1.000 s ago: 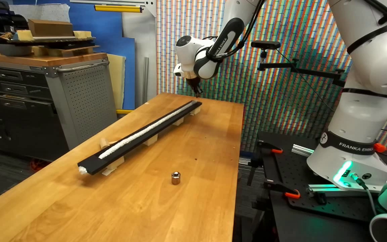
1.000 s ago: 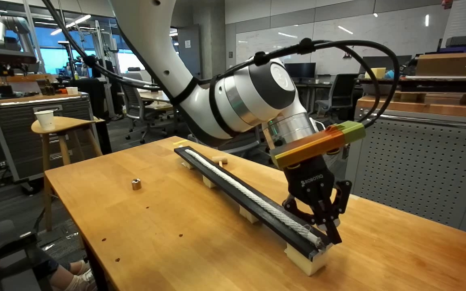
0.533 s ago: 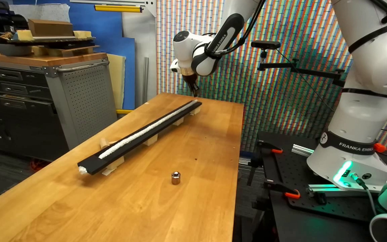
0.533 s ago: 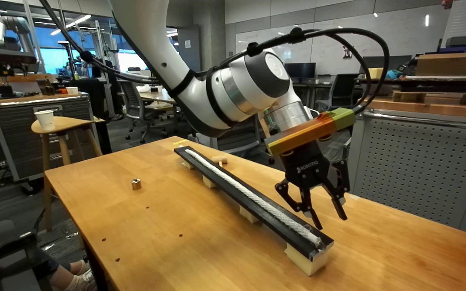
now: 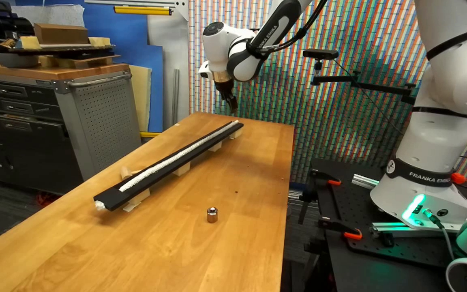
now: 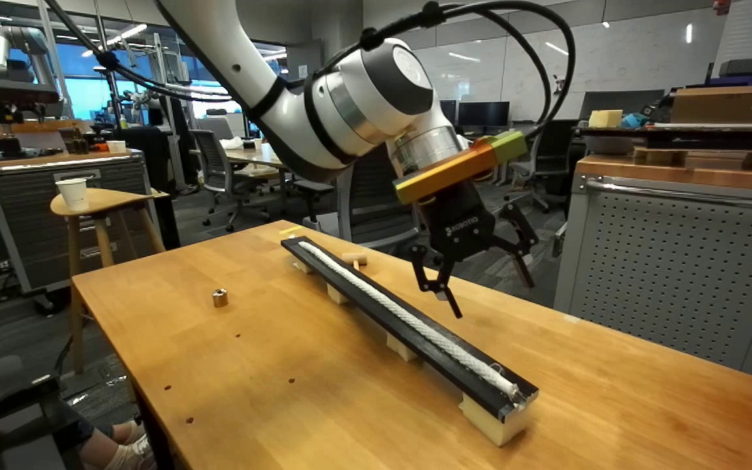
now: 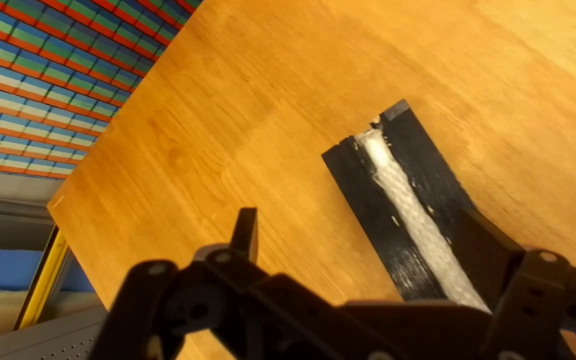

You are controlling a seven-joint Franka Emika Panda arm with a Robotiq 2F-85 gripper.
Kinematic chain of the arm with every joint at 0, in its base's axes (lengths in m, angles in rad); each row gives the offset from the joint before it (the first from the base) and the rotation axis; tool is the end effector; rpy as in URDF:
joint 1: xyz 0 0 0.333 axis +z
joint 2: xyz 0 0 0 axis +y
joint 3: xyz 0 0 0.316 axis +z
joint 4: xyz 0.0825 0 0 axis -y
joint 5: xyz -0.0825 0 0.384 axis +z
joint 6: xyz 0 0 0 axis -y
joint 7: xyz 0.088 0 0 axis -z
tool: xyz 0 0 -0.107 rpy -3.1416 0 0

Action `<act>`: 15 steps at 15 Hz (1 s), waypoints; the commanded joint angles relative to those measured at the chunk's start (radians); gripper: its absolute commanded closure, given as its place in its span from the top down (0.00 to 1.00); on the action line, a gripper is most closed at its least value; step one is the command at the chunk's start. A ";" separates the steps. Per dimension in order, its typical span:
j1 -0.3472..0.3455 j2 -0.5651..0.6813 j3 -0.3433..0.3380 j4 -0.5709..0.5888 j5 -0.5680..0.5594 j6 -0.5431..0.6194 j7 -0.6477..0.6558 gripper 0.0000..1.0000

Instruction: Pick up the rope and arrange properly on the board

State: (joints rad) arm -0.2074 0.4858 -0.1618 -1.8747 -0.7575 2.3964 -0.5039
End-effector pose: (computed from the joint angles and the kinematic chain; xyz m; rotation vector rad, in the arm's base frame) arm 0.6003 -0.2312 0.2611 2.4149 0.9076 -0.3029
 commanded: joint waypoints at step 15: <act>0.036 -0.253 0.105 -0.205 0.435 -0.457 -0.255 1.00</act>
State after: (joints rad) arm -0.1852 0.2326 -0.0427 -2.0816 -0.3258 1.9401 -0.7566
